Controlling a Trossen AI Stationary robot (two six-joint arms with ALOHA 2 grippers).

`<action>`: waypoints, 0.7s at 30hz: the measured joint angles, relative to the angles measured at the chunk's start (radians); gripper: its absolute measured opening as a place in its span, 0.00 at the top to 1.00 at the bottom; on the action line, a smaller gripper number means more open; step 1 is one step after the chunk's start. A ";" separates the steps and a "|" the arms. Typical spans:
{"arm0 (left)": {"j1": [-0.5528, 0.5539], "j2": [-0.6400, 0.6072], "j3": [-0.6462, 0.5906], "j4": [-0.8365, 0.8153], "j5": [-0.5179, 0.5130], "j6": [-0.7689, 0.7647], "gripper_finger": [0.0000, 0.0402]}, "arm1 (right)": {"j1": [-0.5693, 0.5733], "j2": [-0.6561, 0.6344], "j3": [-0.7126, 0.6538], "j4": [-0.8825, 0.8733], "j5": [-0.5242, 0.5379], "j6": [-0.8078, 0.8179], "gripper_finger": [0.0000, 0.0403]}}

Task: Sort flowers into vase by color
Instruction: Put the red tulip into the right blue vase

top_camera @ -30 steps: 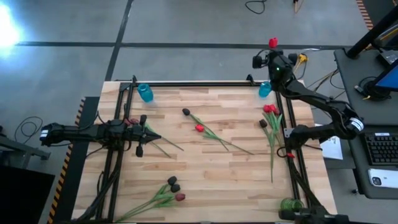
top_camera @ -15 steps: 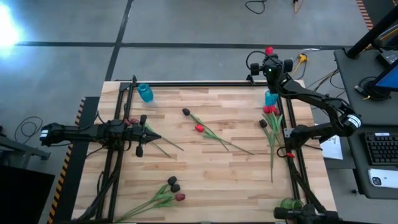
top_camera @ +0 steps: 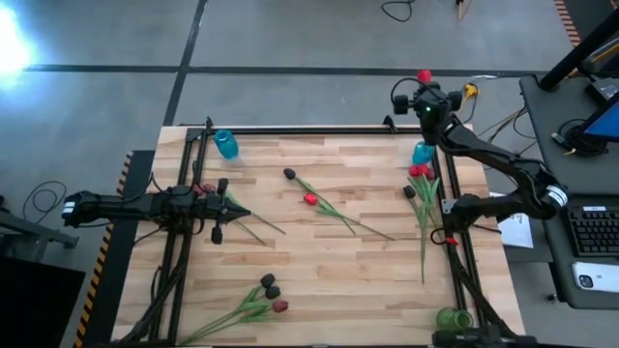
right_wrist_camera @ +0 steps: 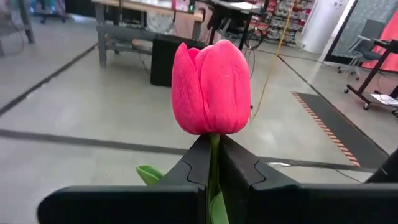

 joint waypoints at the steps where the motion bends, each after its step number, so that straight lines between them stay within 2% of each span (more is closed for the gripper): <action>1: 0.000 0.000 0.000 0.000 0.000 0.000 1.00 | 0.000 -0.013 0.000 0.000 -0.015 0.005 0.96; 5: 0.000 0.000 0.000 0.000 0.000 0.000 1.00 | 0.004 -0.041 -0.008 -0.025 -0.048 0.018 0.96; 10: 0.000 0.000 0.000 0.000 0.000 0.000 1.00 | 0.028 -0.072 -0.026 -0.042 -0.032 0.042 0.96; 17: 0.000 0.000 0.000 0.000 0.000 0.000 1.00 | 0.063 -0.130 -0.110 0.079 -0.008 0.022 0.96; 21: 0.000 0.000 0.000 0.000 0.000 0.000 1.00 | 0.082 -0.163 -0.136 0.076 -0.024 -0.007 0.96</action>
